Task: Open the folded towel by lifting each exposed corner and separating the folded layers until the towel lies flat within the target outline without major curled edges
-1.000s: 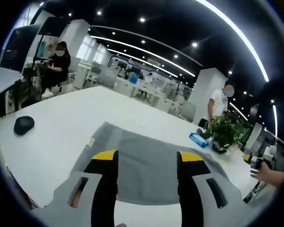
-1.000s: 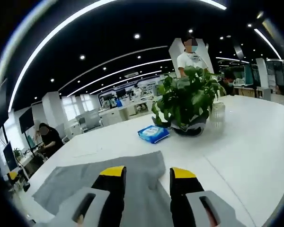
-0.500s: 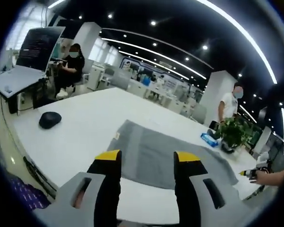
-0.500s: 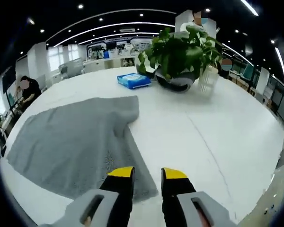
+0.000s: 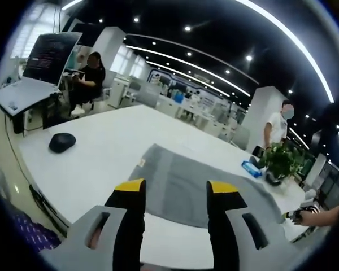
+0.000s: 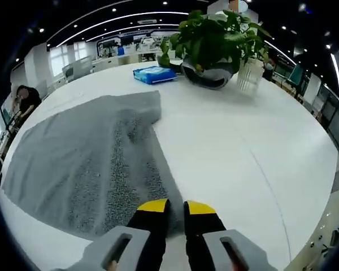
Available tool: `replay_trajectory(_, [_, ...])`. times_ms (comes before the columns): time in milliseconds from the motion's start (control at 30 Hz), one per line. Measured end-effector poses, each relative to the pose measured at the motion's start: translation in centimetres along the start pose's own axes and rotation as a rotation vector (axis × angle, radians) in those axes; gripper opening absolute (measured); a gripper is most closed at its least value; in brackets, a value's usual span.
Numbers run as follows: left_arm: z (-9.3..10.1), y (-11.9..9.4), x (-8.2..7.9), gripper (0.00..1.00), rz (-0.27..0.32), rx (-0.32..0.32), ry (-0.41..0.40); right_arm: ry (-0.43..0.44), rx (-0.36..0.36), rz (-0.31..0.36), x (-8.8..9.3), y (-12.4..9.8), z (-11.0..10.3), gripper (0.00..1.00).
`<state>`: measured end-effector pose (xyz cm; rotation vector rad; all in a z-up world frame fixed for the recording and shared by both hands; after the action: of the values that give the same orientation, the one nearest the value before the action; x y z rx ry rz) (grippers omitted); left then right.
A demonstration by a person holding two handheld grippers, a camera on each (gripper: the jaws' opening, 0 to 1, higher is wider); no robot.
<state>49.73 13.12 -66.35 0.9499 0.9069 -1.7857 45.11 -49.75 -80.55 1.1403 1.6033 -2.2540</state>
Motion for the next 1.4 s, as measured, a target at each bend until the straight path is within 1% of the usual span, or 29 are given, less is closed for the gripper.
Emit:
replay_trajectory(33, [0.0, 0.0, 0.0, 0.42, 0.002, 0.001, -0.001, 0.020, 0.003, -0.004, 0.3, -0.2, 0.3, 0.07])
replay_trajectory(100, [0.2, 0.1, 0.1, 0.42, 0.005, 0.009, -0.008, 0.063, -0.018, -0.012, 0.6, -0.5, 0.4, 0.08])
replay_trajectory(133, [0.2, 0.1, 0.2, 0.42, 0.003, 0.012, -0.009, 0.071, -0.027, 0.002, 0.4, -1.1, 0.5, 0.09])
replay_trajectory(167, [0.2, 0.2, 0.2, 0.43, 0.000, 0.014, -0.009, 0.079, -0.048, 0.070, -0.4, -1.5, 0.4, 0.12])
replay_trajectory(200, [0.2, 0.2, 0.3, 0.43, -0.002, 0.018, -0.007, 0.107, -0.067, 0.158, -1.6, -2.5, 0.2, 0.15])
replay_trajectory(233, [0.3, 0.4, 0.2, 0.44, -0.002, 0.022, -0.002, 0.126, -0.090, 0.206, -2.2, -3.2, 0.0, 0.19])
replay_trajectory(267, [0.4, 0.5, 0.2, 0.45, 0.000, 0.023, 0.002, 0.160, -0.125, 0.269, -3.0, -4.4, -0.4, 0.24])
replay_trajectory(300, [0.4, 0.7, 0.2, 0.47, 0.002, 0.024, 0.008, 0.188, -0.143, 0.308, -3.5, -5.1, -0.6, 0.29])
replay_trajectory(333, [0.6, 1.0, 0.2, 0.49, 0.001, 0.030, 0.015, 0.206, -0.167, 0.342, -3.9, -5.9, -0.9, 0.36])
replay_trajectory(367, [0.8, 1.3, 0.2, 0.54, 0.001, 0.032, 0.024, 0.216, -0.208, 0.389, -4.6, -6.8, -1.4, 0.43])
replay_trajectory(400, [1.0, 1.7, 0.2, 0.59, -0.003, 0.035, 0.043, 0.230, -0.241, 0.409, -5.0, -7.4, -1.7, 0.50])
replay_trajectory(433, [1.2, 2.1, 0.3, 0.64, -0.012, 0.037, 0.054, 0.253, -0.269, 0.436, -5.5, -8.2, -2.0, 0.60])
replay_trajectory(467, [1.5, 2.6, 0.3, 0.69, -0.020, 0.048, 0.079, 0.259, -0.272, 0.445, -5.6, -8.5, -2.0, 0.66])
replay_trajectory(500, [1.8, 2.9, 0.3, 0.71, -0.020, 0.056, 0.096, 0.268, -0.276, 0.478, -6.0, -9.2, -2.1, 0.70])
replay_trajectory(533, [2.0, 3.2, 0.3, 0.74, -0.022, 0.064, 0.113, 0.272, -0.282, 0.497, -6.2, -10.0, -2.2, 0.74])
replay_trajectory(600, [2.4, 3.9, 0.3, 0.84, -0.026, 0.086, 0.158, 0.267, -0.281, 0.510, -6.3, -10.8, -2.6, 0.82])
replay_trajectory(633, [2.5, 4.2, 0.2, 0.88, -0.017, 0.096, 0.185, 0.266, -0.268, 0.540, -6.7, -11.4, -2.7, 0.88])
replay_trajectory(667, [2.6, 4.3, 0.3, 0.93, -0.022, 0.101, 0.193, 0.266, -0.258, 0.568, -7.0, -11.8, -2.8, 0.92])
replay_trajectory(700, [2.8, 4.6, 0.4, 0.98, -0.038, 0.112, 0.205, 0.267, -0.252, 0.602, -7.4, -12.1, -2.9, 0.97])
replay_trajectory(733, [3.1, 4.7, 0.6, 0.99, -0.052, 0.136, 0.210, 0.275, -0.237, 0.630, -7.6, -12.2, -2.8, 1.00])
replay_trajectory(800, [3.1, 4.9, 0.4, 0.99, -0.062, 0.128, 0.249, 0.276, -0.238, 0.614, -7.3, -12.1, -2.9, 1.00])
replay_trajectory(867, [2.9, 4.9, 0.2, 0.99, -0.055, 0.117, 0.254, 0.272, -0.222, 0.617, -7.1, -12.0, -2.7, 1.00])
replay_trajectory(933, [2.9, 4.9, 0.1, 0.99, -0.036, 0.112, 0.236, 0.291, -0.224, 0.618, -7.1, -12.0, -2.5, 1.00])
replay_trajectory(1000, [3.0, 4.7, 0.3, 0.99, -0.035, 0.121, 0.232, 0.299, -0.229, 0.626, -7.2, -12.1, -2.6, 1.00])
replay_trajectory(1100, [3.3, 4.6, 0.9, 0.99, -0.046, 0.133, 0.251, 0.274, -0.224, 0.622, -7.1, -12.1, -2.8, 1.00])
replay_trajectory(1200, [3.7, 4.5, 1.4, 0.99, -0.054, 0.147, 0.231, 0.270, -0.237, 0.609, -6.9, -12.0, -3.1, 1.00])
replay_trajectory(1400, [3.9, 4.2, 1.3, 0.99, -0.040, 0.152, 0.205, 0.245, -0.239, 0.619, -6.9, -12.2, -3.3, 1.00])
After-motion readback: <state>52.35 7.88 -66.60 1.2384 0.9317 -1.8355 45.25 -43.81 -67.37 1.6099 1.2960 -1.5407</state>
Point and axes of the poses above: the point that each gripper's makers call its tool centre point, and the gripper's own axes: y roughly forward along the fingers, z roughly to its right, x roughly out of its underside, the point moved 3 cm from there along -y, roughly backward along the fingers, and after that the axes turned 8 degrees about x, right-handed, at the moved point
